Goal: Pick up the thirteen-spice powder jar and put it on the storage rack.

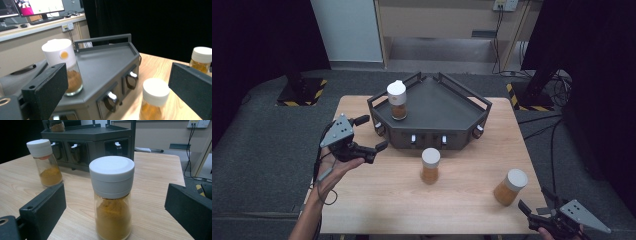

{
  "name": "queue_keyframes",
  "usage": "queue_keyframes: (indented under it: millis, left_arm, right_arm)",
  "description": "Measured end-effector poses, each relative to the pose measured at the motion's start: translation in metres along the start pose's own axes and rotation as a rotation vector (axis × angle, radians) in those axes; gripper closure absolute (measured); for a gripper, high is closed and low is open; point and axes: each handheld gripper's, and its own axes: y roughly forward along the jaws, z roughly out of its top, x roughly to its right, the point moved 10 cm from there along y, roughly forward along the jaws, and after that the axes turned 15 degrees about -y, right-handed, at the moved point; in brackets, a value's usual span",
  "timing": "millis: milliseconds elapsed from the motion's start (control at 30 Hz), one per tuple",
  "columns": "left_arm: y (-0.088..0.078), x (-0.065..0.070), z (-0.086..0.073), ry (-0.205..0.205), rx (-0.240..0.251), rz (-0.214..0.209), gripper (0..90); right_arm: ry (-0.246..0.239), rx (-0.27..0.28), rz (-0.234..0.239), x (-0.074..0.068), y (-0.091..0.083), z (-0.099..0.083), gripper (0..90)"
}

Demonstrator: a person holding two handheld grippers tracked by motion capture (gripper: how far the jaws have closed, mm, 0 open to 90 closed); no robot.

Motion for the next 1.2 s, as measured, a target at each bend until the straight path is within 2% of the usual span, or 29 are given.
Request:
queue_keyframes:
  millis: [100,200,533,600,867,1200]
  left_arm:
    - [-0.005,0.003,-0.014,-0.012,0.011,-0.014,1.6]
    - [-0.011,0.006,-0.026,-0.003,0.009,-0.016,1.6]
    - [-0.03,0.01,-0.058,-0.047,0.032,-0.032,1.7]
    - [-0.033,0.01,-0.066,-0.042,0.025,-0.029,1.8]
    - [-0.04,0.006,-0.107,-0.094,-0.019,-0.037,2.3]
    - [-0.049,0.005,-0.135,-0.122,-0.035,-0.012,2.7]
  right_arm:
    - [-0.003,0.0,0.001,0.0,0.0,0.0,3.5]
    - [-0.009,-0.001,0.001,-0.001,0.0,0.0,3.5]
    - [-0.006,0.001,0.0,-0.001,0.0,0.0,3.6]
    - [-0.006,-0.001,0.0,-0.001,0.0,0.0,3.6]
    - [-0.008,0.004,-0.002,-0.001,0.0,0.001,3.8]
    - [-0.007,0.002,0.0,-0.001,0.0,0.001,3.9]
